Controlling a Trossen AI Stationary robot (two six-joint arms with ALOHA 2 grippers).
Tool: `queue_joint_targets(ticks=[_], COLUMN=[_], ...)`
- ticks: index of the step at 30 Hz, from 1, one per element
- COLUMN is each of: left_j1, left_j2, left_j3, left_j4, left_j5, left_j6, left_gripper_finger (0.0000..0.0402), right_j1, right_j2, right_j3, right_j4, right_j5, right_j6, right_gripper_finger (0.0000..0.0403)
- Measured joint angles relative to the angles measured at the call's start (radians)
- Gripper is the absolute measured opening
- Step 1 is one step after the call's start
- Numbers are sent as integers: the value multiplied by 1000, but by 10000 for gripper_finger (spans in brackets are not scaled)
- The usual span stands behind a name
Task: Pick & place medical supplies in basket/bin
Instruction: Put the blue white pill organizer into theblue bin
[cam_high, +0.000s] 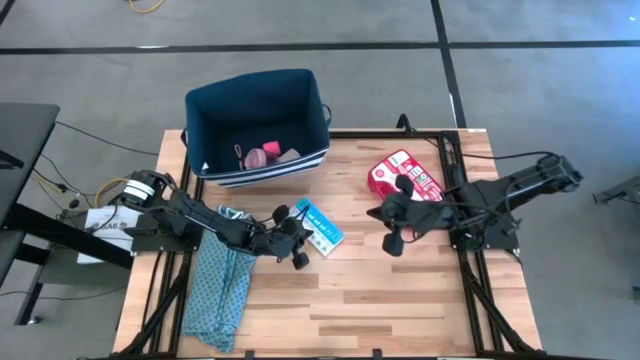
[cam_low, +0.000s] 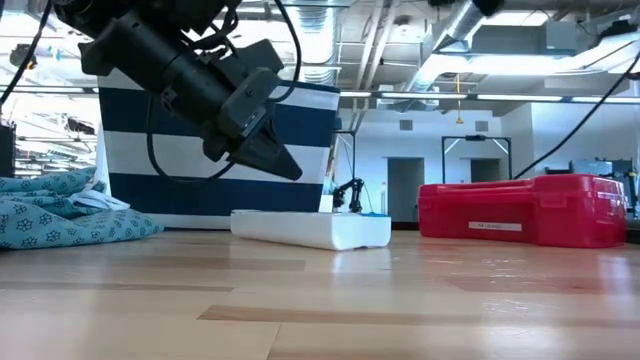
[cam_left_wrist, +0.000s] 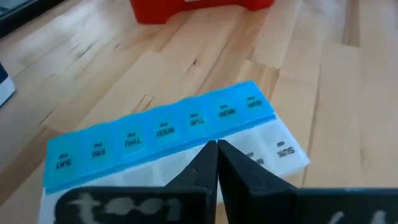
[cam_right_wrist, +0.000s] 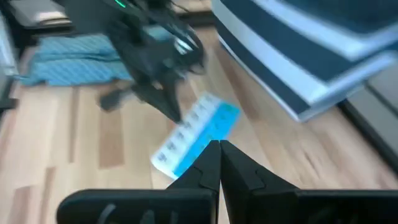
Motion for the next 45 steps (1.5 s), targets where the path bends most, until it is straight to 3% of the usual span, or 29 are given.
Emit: queue_joint_targets(ticks=[6, 9, 14, 25, 35, 45], left_j1=[0, 1, 6, -1, -1, -1], left_j2=[0, 0, 0, 0, 0, 0], left_j3=[1, 1, 1, 1, 1, 1], left_j4=[-5, -13, -38, -58, -59, -56], left_j5=[-2, -2, -2, 5, 15, 15], left_j6=[1, 2, -15, -56, -54, -54], left_gripper_finger=[0, 0, 0, 0, 0, 0], right_j1=[-38, -61, -126, -233, -302, -339], right_j2=[-86, -106, -85, 76, 123, 138], right_j3=[-201, -305, -410, -413, -412, -412], right_j4=[61, 214, 423, 484, 551, 663], right_j5=[0, -19, -159, -223, -423, -342], right_j6=[112, 119, 186, 249, 242, 241], right_gripper_finger=[1, 1, 6, 74, 130, 141])
